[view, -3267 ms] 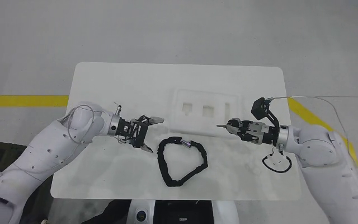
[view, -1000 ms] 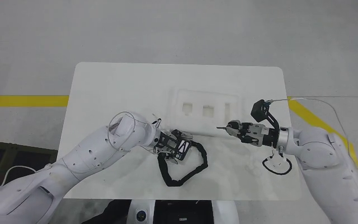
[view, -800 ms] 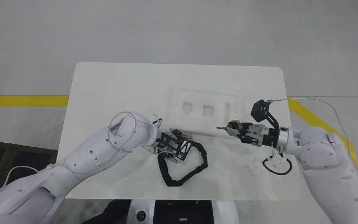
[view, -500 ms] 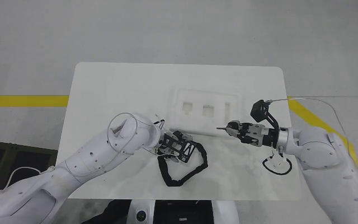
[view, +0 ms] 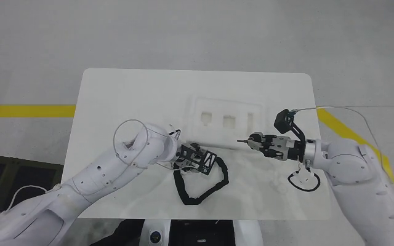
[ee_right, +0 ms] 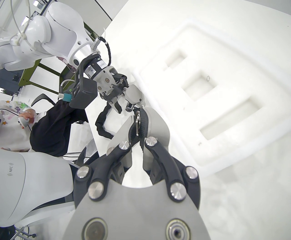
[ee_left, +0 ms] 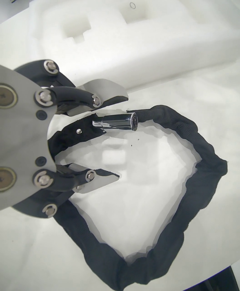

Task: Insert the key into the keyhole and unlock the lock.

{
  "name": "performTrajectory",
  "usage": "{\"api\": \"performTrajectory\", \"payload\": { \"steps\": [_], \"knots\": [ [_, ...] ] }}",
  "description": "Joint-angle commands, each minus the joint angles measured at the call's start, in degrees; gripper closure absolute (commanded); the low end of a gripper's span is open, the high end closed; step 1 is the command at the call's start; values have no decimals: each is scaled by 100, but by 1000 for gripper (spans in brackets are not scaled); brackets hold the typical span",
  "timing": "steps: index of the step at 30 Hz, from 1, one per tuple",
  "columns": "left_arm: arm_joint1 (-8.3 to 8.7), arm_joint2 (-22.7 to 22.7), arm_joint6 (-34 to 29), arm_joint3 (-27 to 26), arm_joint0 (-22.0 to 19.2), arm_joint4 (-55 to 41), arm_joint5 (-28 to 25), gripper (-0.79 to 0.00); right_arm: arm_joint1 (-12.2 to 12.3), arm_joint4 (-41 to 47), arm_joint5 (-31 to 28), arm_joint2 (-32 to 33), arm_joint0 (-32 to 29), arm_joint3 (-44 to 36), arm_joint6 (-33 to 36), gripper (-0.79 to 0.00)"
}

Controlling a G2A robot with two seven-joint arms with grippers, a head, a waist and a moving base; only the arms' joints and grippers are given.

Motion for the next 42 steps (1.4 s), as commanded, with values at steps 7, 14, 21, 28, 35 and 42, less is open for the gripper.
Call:
{"api": "performTrajectory", "payload": {
  "steps": [7,14,21,28,35,42],
  "knots": [
    [-86,-25,-433,1,-68,-274,0,-453,23,32,-20,-43,36,38,-11,0],
    [-181,20,-716,81,-127,-473,0,-379,47,61,-36,-56,55,66,-15,0],
    [-272,62,-897,184,-198,-674,0,-382,70,74,-41,-60,55,69,-29,0],
    [-355,92,-1113,319,-252,-879,0,-256,91,103,-44,-74,64,94,-43,0],
    [-397,39,-1234,392,-260,-1058,6,-89,110,114,-31,-98,77,105,-51,0],
    [-366,-176,-1063,448,-162,-1216,39,0,125,122,-23,-141,102,114,-62,0]
  ]
}}
